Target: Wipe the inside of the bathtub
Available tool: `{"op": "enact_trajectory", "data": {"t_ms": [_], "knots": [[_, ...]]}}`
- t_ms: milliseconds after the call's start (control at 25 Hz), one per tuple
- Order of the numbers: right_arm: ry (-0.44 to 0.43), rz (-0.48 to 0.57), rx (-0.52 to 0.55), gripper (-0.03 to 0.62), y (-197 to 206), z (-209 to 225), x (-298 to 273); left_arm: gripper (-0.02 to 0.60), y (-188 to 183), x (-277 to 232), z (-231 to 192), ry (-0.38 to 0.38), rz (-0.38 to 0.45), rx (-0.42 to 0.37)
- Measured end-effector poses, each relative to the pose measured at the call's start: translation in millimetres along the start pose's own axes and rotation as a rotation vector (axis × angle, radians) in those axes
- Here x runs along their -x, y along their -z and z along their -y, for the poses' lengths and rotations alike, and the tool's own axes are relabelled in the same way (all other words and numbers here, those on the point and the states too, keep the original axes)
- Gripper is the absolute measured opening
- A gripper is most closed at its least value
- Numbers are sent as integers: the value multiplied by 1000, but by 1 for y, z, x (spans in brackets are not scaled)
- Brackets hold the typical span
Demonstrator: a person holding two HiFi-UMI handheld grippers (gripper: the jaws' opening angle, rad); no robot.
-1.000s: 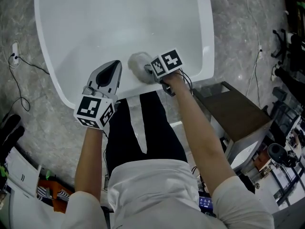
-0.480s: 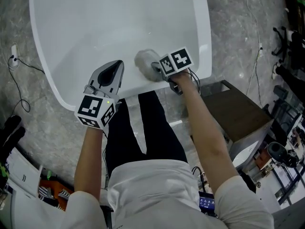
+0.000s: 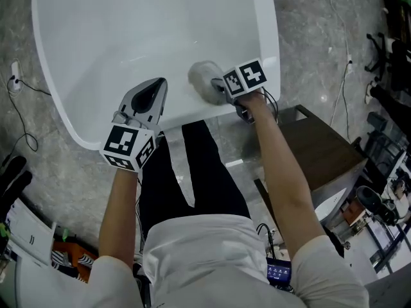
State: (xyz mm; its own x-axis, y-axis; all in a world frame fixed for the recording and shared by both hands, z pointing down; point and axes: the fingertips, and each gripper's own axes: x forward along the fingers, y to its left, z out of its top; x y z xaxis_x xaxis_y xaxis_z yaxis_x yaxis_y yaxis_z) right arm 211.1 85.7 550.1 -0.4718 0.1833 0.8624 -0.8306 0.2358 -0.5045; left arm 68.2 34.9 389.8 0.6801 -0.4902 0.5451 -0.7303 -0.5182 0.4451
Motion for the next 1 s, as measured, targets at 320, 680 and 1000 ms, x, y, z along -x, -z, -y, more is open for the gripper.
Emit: {"op": "enact_trajectory", "data": {"t_ms": [320,680,1000], "knots": [[36,-9,18,95,6,29,17,6,-1,-6,5,-10,4,10],[83,-41,53,95,9,49,21,6,5,-6,0,-25,28,31],[105,-114,93,95,3,57,7,6,15,5,-16,-45,33,45]]}}
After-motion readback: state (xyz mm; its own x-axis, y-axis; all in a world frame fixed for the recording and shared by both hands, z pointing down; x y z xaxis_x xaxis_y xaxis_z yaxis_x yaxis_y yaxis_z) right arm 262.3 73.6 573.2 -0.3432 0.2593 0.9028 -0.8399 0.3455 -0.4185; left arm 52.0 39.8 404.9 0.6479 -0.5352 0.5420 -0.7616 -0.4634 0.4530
